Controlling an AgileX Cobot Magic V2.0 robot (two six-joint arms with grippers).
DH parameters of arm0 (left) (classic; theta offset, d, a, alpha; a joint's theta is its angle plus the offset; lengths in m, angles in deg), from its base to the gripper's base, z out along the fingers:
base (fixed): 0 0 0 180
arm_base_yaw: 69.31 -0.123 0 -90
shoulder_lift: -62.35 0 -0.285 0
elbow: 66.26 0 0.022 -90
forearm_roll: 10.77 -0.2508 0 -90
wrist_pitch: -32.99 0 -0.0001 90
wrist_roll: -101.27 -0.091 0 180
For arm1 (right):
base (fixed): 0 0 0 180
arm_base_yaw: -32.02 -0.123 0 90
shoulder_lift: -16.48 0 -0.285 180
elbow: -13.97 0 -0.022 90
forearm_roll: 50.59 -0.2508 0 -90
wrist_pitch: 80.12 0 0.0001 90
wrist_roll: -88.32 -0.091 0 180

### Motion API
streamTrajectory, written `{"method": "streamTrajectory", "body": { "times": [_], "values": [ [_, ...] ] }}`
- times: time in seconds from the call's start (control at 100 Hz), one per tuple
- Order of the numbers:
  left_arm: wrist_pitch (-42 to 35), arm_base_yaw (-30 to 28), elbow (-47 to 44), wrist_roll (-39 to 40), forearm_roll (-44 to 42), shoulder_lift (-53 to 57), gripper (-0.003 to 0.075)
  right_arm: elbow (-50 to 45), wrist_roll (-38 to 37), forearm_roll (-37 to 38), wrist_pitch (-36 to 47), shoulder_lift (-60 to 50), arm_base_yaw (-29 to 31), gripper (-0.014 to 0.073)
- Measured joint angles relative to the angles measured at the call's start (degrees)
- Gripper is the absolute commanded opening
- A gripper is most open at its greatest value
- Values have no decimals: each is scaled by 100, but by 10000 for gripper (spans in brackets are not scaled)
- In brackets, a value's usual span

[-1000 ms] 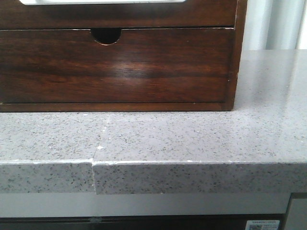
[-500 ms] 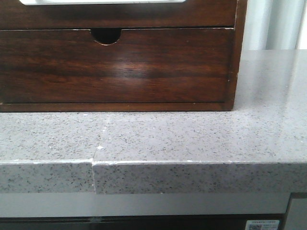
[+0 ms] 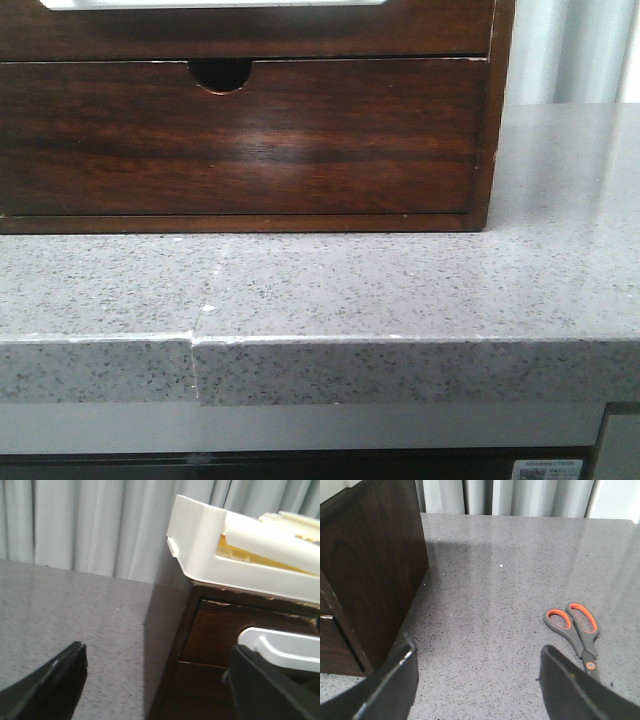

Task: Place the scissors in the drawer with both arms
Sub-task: 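Grasp the white drawer handle with the left gripper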

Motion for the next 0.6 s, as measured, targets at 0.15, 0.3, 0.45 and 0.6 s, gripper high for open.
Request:
{"method": "streamTrajectory", "body": {
  "times": [0.15, 0.3, 0.45, 0.6],
  "values": [
    [-27, 0, -224, 0, 1620, -71, 545, 0, 0, -93, 0, 0, 0, 461],
    [69, 0, -298, 0, 2774, -466, 545, 0, 0, -103, 0, 0, 0, 461],
    [417, 0, -298, -44, 3411, -1189, 545, 0, 0, -103, 0, 0, 0, 461],
    [853, 0, -171, -856, 4207, -1937, 529, 0, 0, -103, 0, 0, 0, 461]
  ]
}}
